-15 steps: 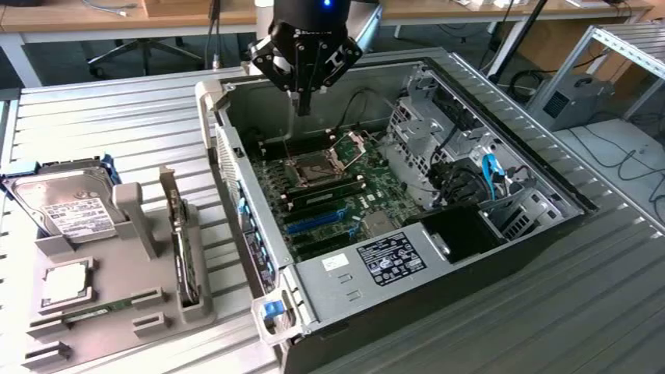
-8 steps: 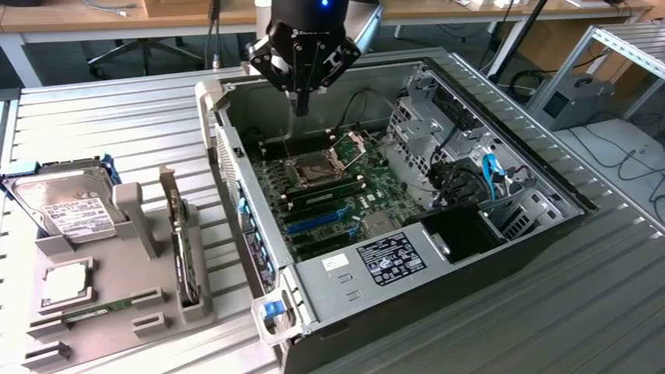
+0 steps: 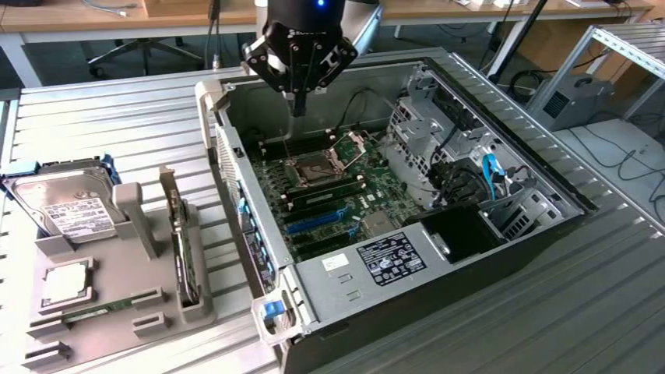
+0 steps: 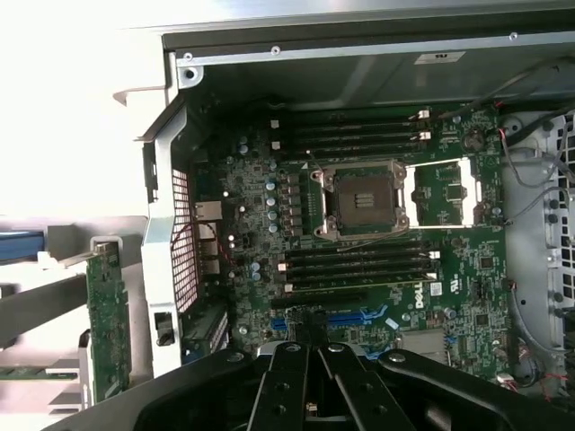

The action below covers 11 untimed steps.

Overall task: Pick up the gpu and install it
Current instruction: 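Reach for the gpu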

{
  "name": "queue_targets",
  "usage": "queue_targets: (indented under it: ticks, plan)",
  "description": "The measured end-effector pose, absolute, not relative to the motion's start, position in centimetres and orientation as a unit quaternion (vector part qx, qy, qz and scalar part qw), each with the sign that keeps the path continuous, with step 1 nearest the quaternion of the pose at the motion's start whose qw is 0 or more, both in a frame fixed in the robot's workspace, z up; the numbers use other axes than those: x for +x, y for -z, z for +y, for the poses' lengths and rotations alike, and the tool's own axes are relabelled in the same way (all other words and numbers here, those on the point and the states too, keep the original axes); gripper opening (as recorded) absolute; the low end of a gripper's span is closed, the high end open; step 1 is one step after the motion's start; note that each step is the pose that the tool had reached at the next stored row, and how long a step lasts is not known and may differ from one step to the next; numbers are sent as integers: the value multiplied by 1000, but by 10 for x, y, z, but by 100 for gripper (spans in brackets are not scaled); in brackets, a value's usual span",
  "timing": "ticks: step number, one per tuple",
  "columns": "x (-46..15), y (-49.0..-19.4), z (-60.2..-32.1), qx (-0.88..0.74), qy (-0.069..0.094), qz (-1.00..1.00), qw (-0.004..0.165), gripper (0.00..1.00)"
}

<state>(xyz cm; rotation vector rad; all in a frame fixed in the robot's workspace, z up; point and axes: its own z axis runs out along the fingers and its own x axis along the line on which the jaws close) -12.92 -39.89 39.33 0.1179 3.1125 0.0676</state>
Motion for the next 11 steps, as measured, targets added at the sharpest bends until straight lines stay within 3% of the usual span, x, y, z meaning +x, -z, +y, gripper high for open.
queue_targets:
  ticks: [11]
  plan:
    - [-138, -393, -399, 38, -22, 999, 13, 11]
